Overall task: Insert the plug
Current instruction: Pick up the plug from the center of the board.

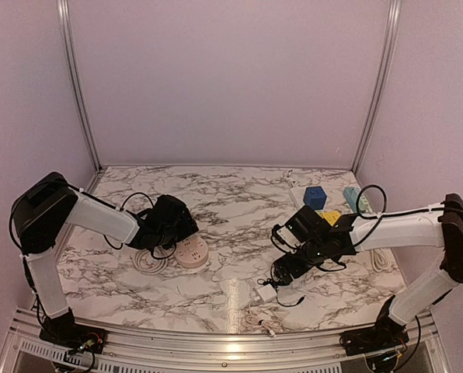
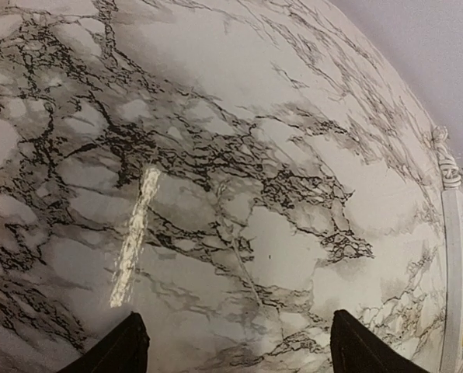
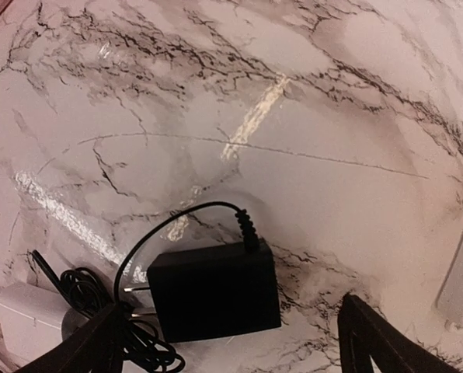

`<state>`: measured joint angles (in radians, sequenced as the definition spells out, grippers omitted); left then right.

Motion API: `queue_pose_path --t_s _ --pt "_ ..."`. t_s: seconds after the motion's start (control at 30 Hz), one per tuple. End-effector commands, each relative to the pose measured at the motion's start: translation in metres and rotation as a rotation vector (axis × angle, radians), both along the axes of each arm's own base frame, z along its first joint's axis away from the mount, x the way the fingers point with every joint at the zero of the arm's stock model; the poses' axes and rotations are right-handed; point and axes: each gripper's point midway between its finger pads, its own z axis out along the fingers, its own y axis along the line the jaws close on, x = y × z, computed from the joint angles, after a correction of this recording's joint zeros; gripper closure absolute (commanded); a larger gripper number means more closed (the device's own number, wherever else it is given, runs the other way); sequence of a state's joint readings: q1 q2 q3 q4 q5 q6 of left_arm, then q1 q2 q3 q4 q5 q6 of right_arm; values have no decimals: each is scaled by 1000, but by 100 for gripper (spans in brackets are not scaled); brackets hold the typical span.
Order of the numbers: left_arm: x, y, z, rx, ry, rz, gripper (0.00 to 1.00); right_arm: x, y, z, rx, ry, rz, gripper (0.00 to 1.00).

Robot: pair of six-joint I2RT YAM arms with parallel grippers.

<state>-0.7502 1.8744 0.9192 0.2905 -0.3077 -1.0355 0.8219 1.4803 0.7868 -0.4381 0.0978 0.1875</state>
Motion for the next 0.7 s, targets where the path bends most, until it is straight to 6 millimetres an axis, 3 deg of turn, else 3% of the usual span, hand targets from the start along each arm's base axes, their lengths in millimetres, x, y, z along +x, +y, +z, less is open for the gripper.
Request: queue_pose_path --t_s 0.0,0.07,0.13,0.3,0.47,0.67 --pt "-3 -8 24 21 12 -47 16 7 6 3 -20 -19 29 13" --pt "-1 -9 44 23 -22 -59 13 7 7 -1 -27 -11 36 16" --pt "-2 -7 61 33 -54 -69 2 7 8 -7 -34 -3 44 20" --pt "-12 9 91 66 -107 -82 1 12 13 -5 -27 -16 44 38" --pt "-27 18 109 103 -154 -122 1 22 21 24 19 -80 49 53" --pt "-44 13 137 142 -246 -203 1 31 31 71 100 -180 80 57"
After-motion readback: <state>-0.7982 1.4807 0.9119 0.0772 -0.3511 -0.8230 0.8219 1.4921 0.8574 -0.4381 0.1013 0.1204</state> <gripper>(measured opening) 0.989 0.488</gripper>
